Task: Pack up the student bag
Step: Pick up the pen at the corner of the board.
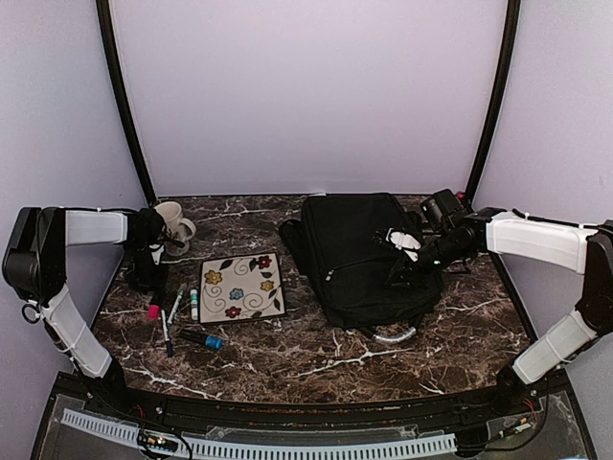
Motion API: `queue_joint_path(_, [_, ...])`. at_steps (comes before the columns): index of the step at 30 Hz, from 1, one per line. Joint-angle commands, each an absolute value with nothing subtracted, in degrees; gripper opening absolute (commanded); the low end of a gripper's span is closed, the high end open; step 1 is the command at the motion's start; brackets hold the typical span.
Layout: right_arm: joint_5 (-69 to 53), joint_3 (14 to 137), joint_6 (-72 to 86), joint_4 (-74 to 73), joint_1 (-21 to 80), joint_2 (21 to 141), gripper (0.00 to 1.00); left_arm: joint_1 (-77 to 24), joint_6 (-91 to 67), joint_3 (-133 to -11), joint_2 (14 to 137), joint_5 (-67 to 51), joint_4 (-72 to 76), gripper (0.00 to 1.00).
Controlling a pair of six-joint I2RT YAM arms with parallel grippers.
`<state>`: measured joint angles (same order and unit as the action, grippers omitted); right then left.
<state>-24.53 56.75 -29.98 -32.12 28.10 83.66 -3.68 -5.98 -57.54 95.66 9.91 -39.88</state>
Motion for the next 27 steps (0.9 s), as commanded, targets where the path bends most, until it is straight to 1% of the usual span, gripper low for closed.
queue_joint_path(1, [-24.3,56.3,-30.6,-31.4,28.0,83.1,0.31,-3.0,-5.8,-57.1,97.1,8.9,-39.8,0.45])
queue_joint_path(4, [-24.0,56.3,-30.7,-31.4,28.0,83.1,0.30,-2.7,-5.9,-57.2,98.0,8.0,-39.8,0.41])
queue_joint_path(8, [-23.6,56.2,-30.9,-31.4,28.0,83.1,0.30,-2.4,-6.8,-57.5,99.4,7.7,-40.7,0.38])
queue_joint_path(9, [-23.6,56.2,-30.9,-31.3,28.0,83.1,0.31,-2.4,-7.0,-57.5,99.5,7.8,-40.8,0.36])
queue_joint_path(12, [-23.4,56.2,-31.0,-31.4,28.0,83.1,0.31,-2.3,-7.2,-57.6,99.2,8.5,-40.9,0.23])
queue_joint_path(13, [-23.4,56.2,-31.0,-31.4,28.0,83.1,0.30,-2.2,-7.4,-57.7,99.0,9.1,-41.2,0.22])
queue_joint_path(16, [-23.5,56.2,-31.0,-31.4,28.0,83.1,0.30,-2.2,-7.8,-58.3,97.3,10.1,-42.4,0.19])
queue_joint_path(23, [-23.2,56.5,-30.9,-31.7,28.0,83.2,0.31,-2.7,-9.3,-64.1,87.3,8.3,-49.0,0.19])
queue_joint_path(27, [-23.0,56.6,-30.8,-31.8,28.0,83.2,0.30,-7.0,-9.0,-68.9,82.2,5.3,-51.3,0.18])
